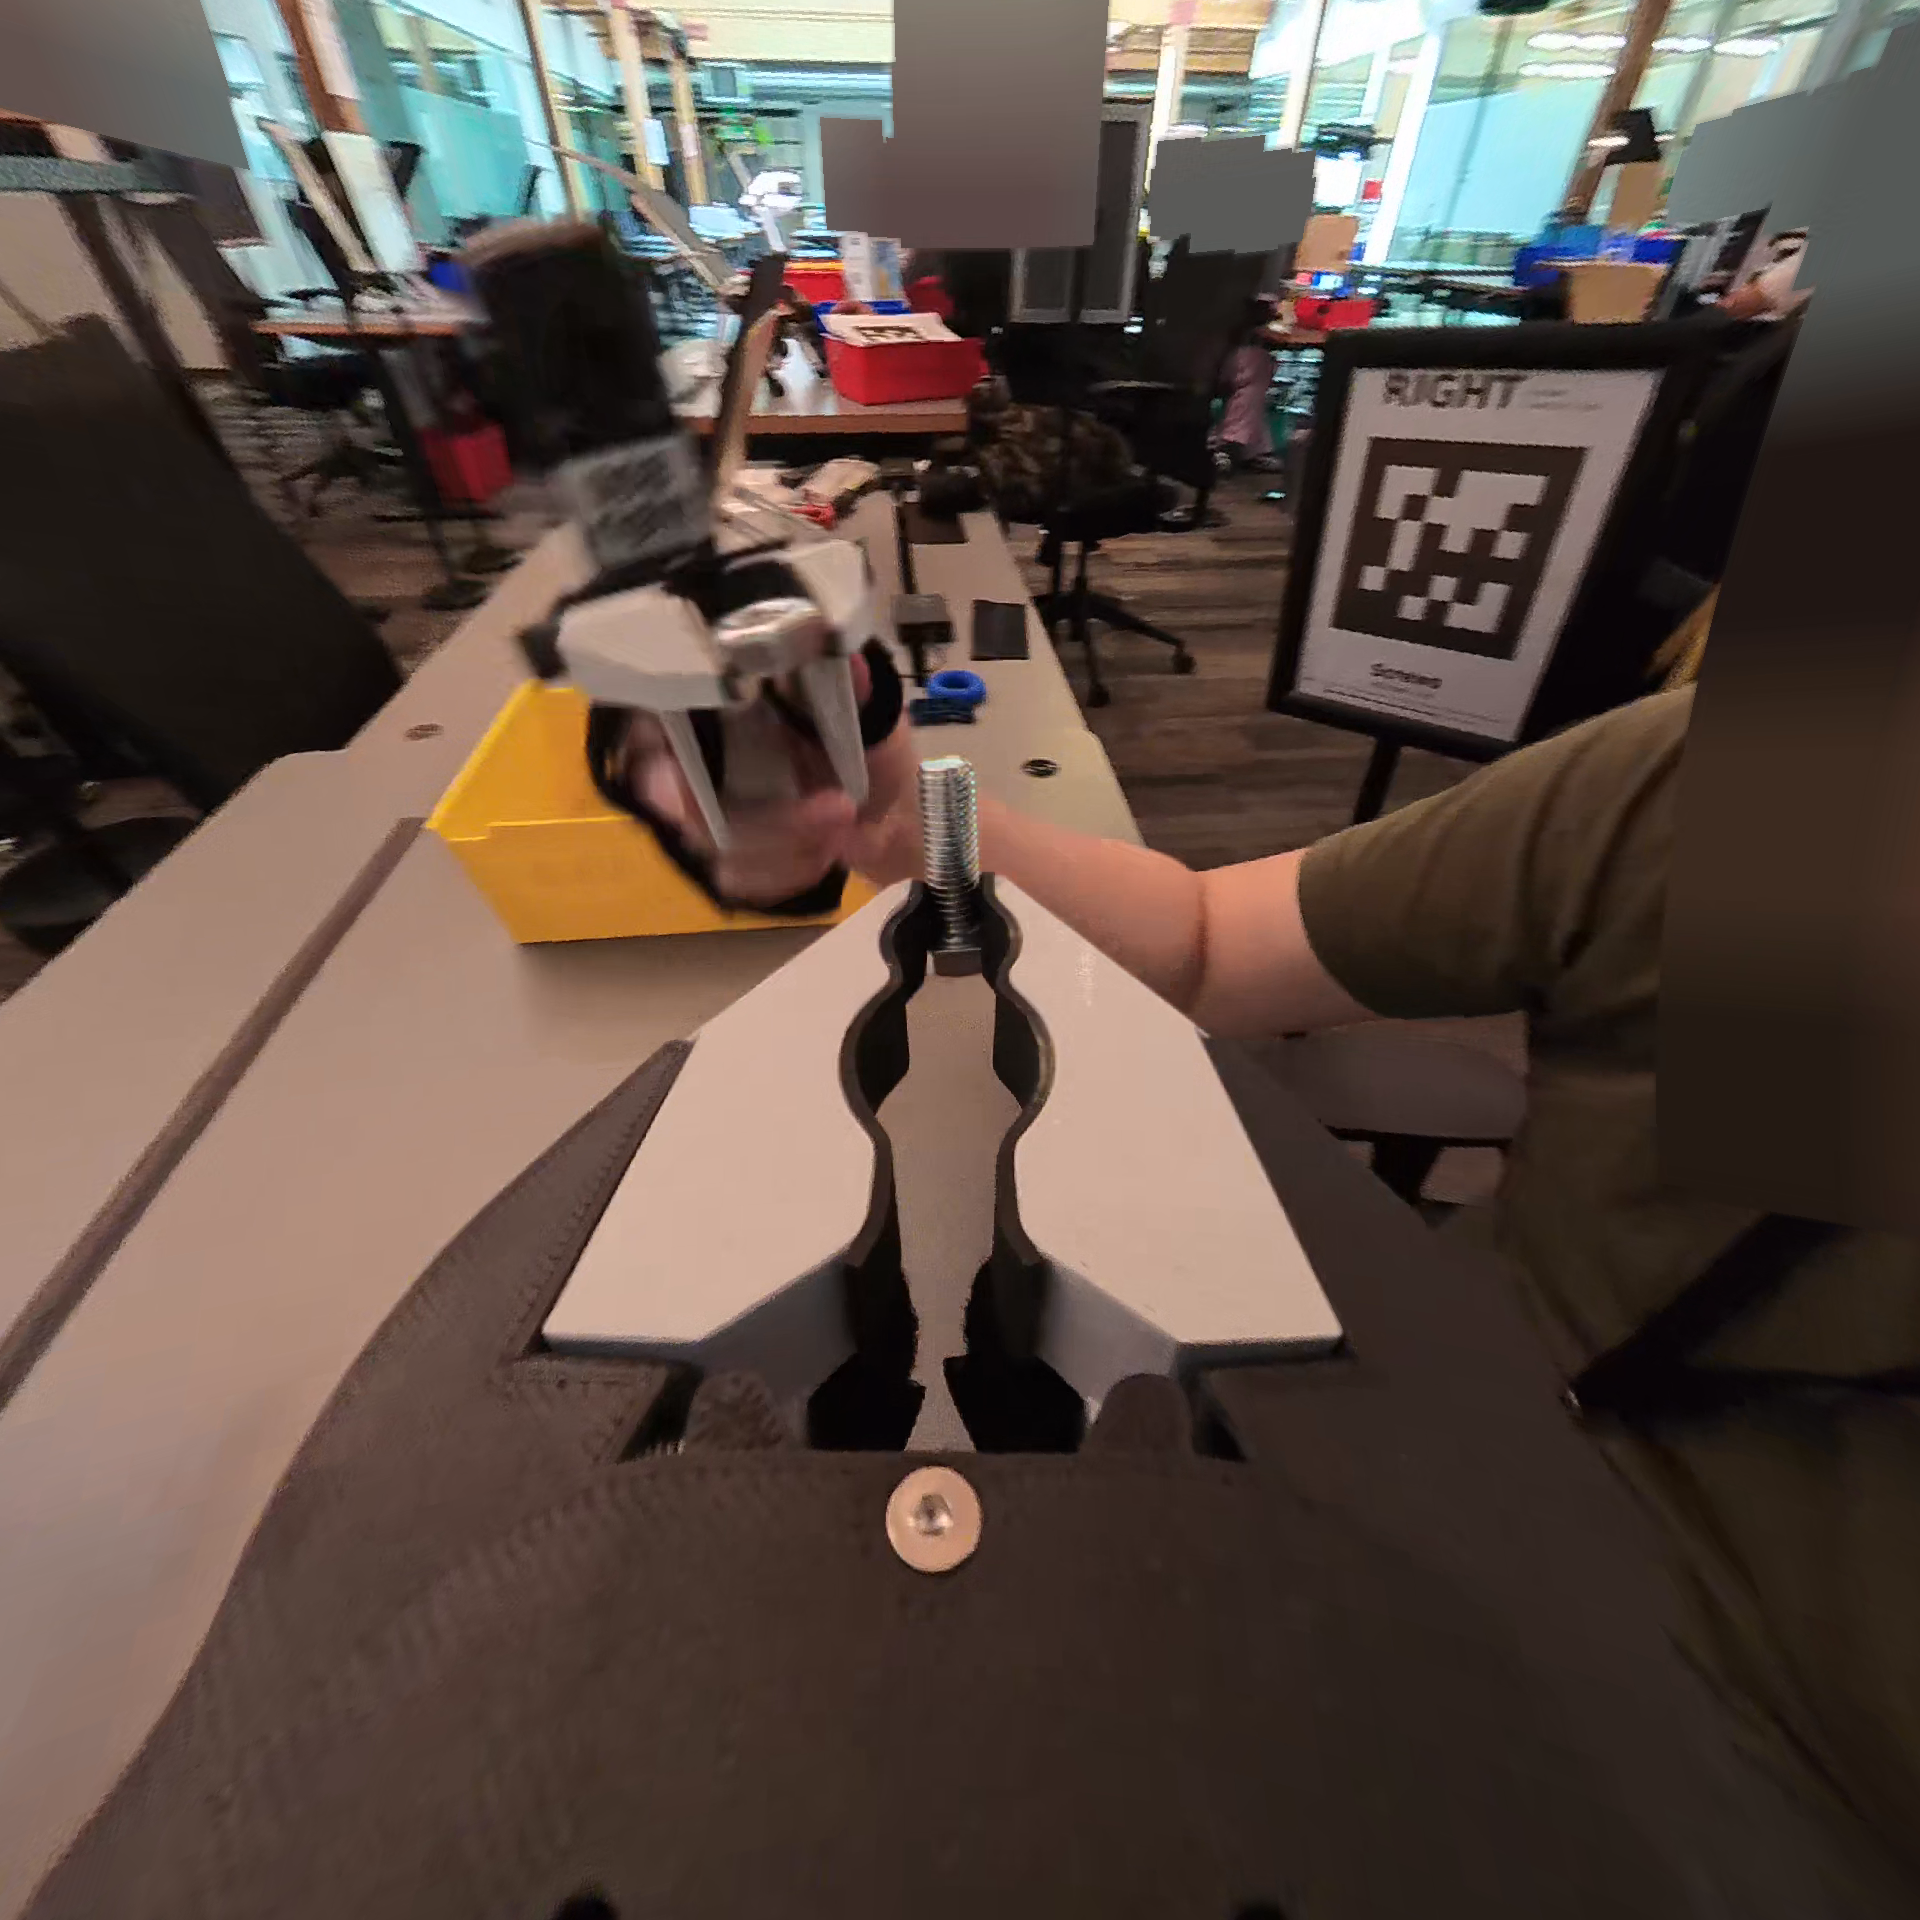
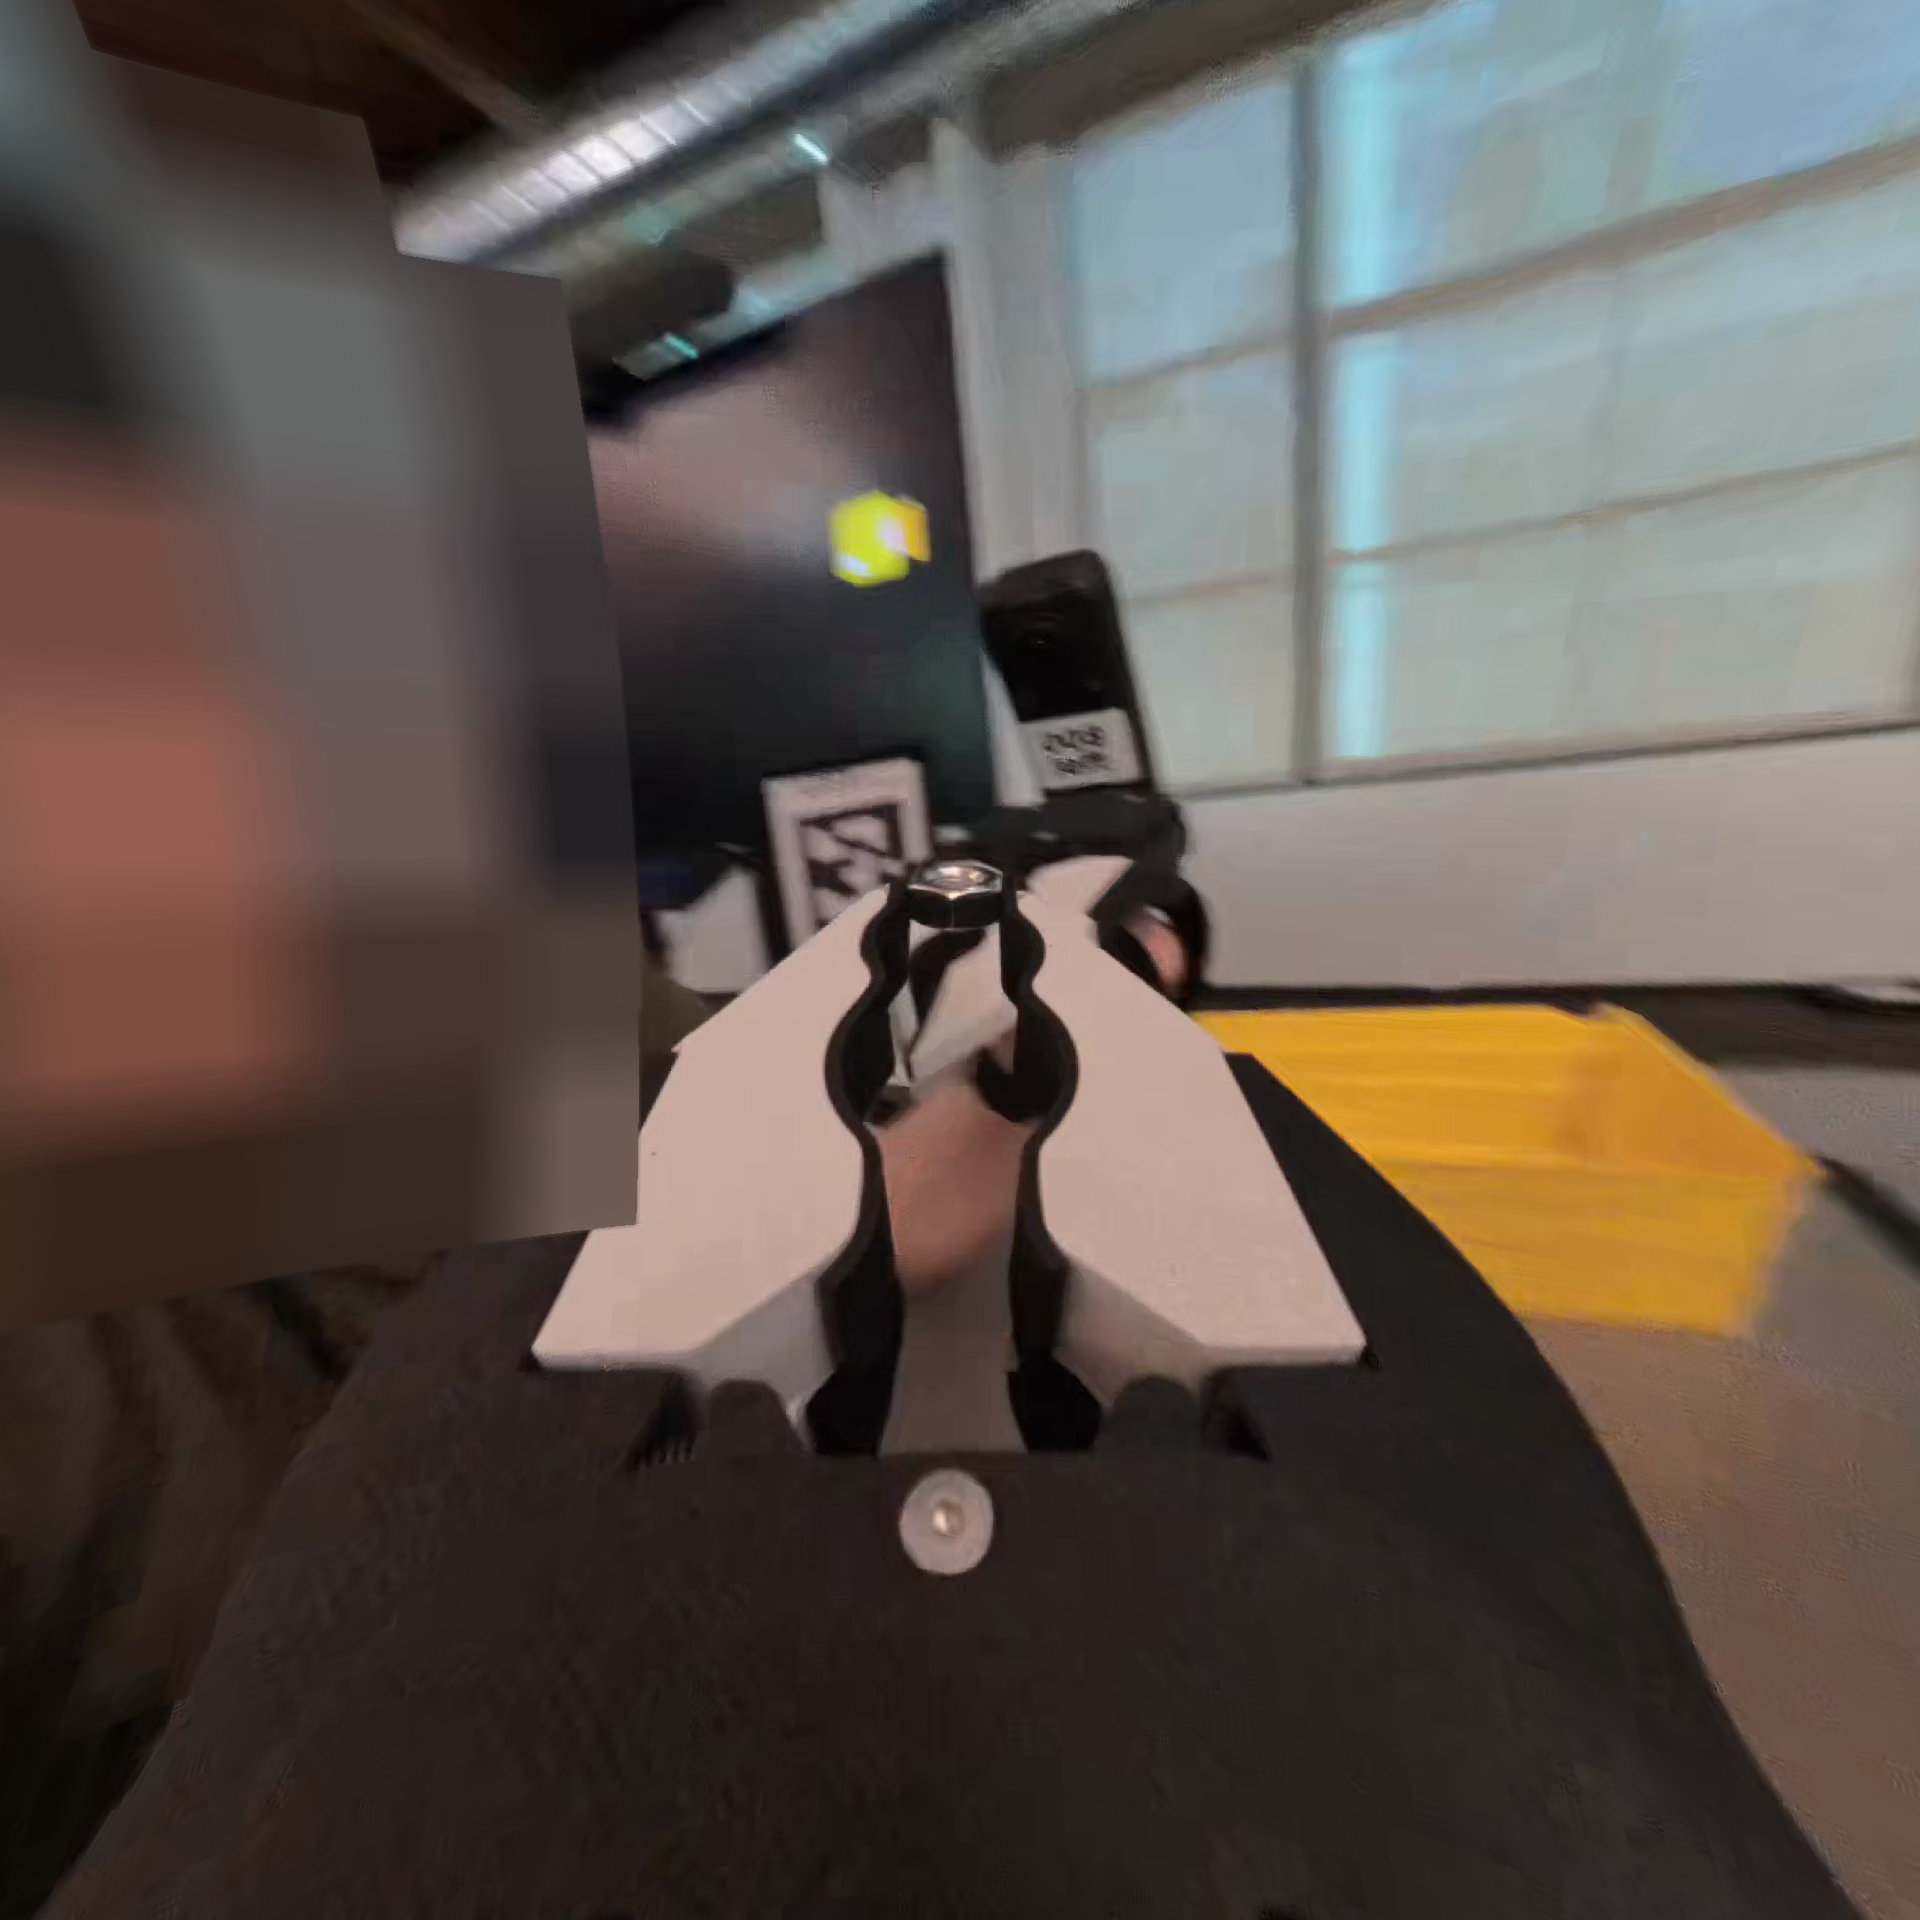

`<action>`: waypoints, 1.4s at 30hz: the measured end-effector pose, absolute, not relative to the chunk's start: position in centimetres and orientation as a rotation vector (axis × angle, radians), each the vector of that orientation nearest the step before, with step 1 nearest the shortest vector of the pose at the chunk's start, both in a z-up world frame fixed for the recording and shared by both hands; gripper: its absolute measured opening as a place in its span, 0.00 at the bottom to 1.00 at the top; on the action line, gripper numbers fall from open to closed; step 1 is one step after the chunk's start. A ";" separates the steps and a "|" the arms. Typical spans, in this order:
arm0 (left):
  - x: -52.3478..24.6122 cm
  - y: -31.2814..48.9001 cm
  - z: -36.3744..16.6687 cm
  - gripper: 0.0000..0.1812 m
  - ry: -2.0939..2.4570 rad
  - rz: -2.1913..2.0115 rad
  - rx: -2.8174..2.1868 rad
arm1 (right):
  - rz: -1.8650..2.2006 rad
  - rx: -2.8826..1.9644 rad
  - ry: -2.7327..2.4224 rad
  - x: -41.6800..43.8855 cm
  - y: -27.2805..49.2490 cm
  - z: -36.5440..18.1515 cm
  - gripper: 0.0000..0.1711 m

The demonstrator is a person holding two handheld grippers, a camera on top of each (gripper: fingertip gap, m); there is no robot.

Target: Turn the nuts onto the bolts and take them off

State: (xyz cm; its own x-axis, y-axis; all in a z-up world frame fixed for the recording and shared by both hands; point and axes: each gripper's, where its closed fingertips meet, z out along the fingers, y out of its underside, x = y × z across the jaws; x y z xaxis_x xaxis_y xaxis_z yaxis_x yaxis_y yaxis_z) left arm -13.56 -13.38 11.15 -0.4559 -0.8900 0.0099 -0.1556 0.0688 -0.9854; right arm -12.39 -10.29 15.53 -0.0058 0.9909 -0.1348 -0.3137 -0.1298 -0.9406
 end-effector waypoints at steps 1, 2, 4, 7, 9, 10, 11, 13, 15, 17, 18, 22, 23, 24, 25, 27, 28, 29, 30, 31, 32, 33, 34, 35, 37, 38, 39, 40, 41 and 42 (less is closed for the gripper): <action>-13.8 -12.7 11.4 0.04 1.673 -1.414 -1.063 | 1.180 -1.207 -0.855 -10.8 -8.8 15.2 0.09; -14.1 -12.2 11.7 0.04 1.650 -1.391 -1.073 | 0.873 -1.350 -0.798 -8.2 -7.2 14.6 0.09; -14.6 -11.0 11.9 0.04 1.616 -1.340 -1.098 | 0.274 -1.635 -0.645 0.2 -6.0 12.6 0.10; -15.1 -9.6 12.0 0.04 1.582 -1.285 -1.152 | -0.209 -2.105 -0.349 12.7 -10.3 6.7 0.10; -15.3 -9.1 11.8 0.04 1.577 -1.269 -1.179 | -0.216 -2.418 -0.132 17.7 -14.5 1.1 0.10; -15.4 -9.0 11.7 0.04 1.579 -1.262 -1.189 | -0.209 -2.545 -0.022 19.8 -16.2 -1.5 0.10; -15.4 -8.8 11.5 0.04 1.580 -1.252 -1.198 | -0.168 -2.662 0.081 21.2 -17.7 -4.0 0.10; -15.5 -8.7 11.3 0.04 1.586 -1.238 -1.209 | -0.025 -2.804 0.205 22.5 -19.1 -7.9 0.10; -15.5 -8.7 11.1 0.04 1.591 -1.232 -1.217 | 0.104 -2.864 0.249 23.0 -19.2 -10.6 0.10; -15.5 -8.8 11.0 0.04 1.596 -1.230 -1.221 | 0.154 -2.904 0.291 23.6 -19.2 -12.4 0.10; -15.5 -8.8 11.0 0.04 1.599 -1.230 -1.222 | 0.202 -2.906 0.296 23.4 -19.0 -12.9 0.10; -15.2 -8.8 10.8 0.04 1.595 -1.239 -1.229 | 0.189 -2.823 0.334 24.1 -18.0 -12.1 0.17; -15.0 -8.8 10.8 0.04 1.594 -1.243 -1.232 | 0.151 -2.797 0.348 24.4 -17.9 -11.3 0.17; -14.9 -8.7 10.6 0.04 1.597 -1.245 -1.239 | 0.093 -2.760 0.371 24.9 -17.8 -10.1 0.17; -14.6 -8.6 10.3 0.04 1.598 -1.241 -1.247 | 0.030 -2.705 0.393 25.3 -17.6 -8.3 0.17; -14.0 -8.4 9.9 0.04 1.595 -1.226 -1.254 | -0.067 -2.511 0.334 24.7 -16.2 -3.1 0.18; -13.6 -8.4 9.7 0.04 1.594 -1.224 -1.254 | -0.144 -2.369 0.255 24.1 -15.0 0.4 0.19; -13.2 -8.5 9.5 0.04 1.589 -1.230 -1.253 | -0.210 -2.188 0.153 22.8 -13.7 4.5 0.21; -12.7 -8.6 9.5 0.04 1.583 -1.241 -1.250 | -0.245 -1.976 0.028 20.6 -12.6 9.0 0.22; -12.3 -8.7 9.5 0.04 1.573 -1.255 -1.243 | -0.240 -1.741 -0.097 17.5 -12.1 13.6 0.23; -12.0 -8.9 9.5 0.04 1.560 -1.274 -1.232 | -0.170 -1.514 -0.223 13.5 -12.4 17.5 0.25; -11.7 -9.0 9.7 0.04 1.542 -1.294 -1.219 | -0.049 -1.326 -0.359 9.1 -13.4 20.1 0.26; -11.4 -9.0 9.9 0.04 1.519 -1.313 -1.209 | 0.095 -1.193 -0.470 5.2 -14.7 21.7 0.28; -11.2 -9.0 10.2 0.04 1.493 -1.329 -1.200 | 0.241 -1.114 -0.532 2.4 -15.7 22.6 0.27; -11.2 -9.0 10.7 0.04 1.452 -1.366 -1.181 | 0.495 -1.039 -0.619 -1.8 -16.7 23.3 0.27; -11.2 -9.0 11.0 0.04 1.436 -1.385 -1.172 | 0.585 -1.032 -0.654 -3.5 -16.6 23.1 0.26; -11.3 -9.1 11.3 0.04 1.424 -1.400 -1.163 | 0.653 -1.042 -0.683 -4.9 -16.3 22.6 0.25; -11.4 -9.1 11.5 0.04 1.415 -1.410 -1.156 | 0.702 -1.066 -0.705 -6.1 -15.6 21.9 0.24; -11.5 -9.1 11.7 0.04 1.408 -1.417 -1.149 | 0.738 -1.103 -0.723 -7.1 -14.7 21.0 0.23; -11.6 -9.1 11.9 0.04 1.404 -1.419 -1.144 | 0.764 -1.143 -0.731 -8.0 -13.6 20.1 0.21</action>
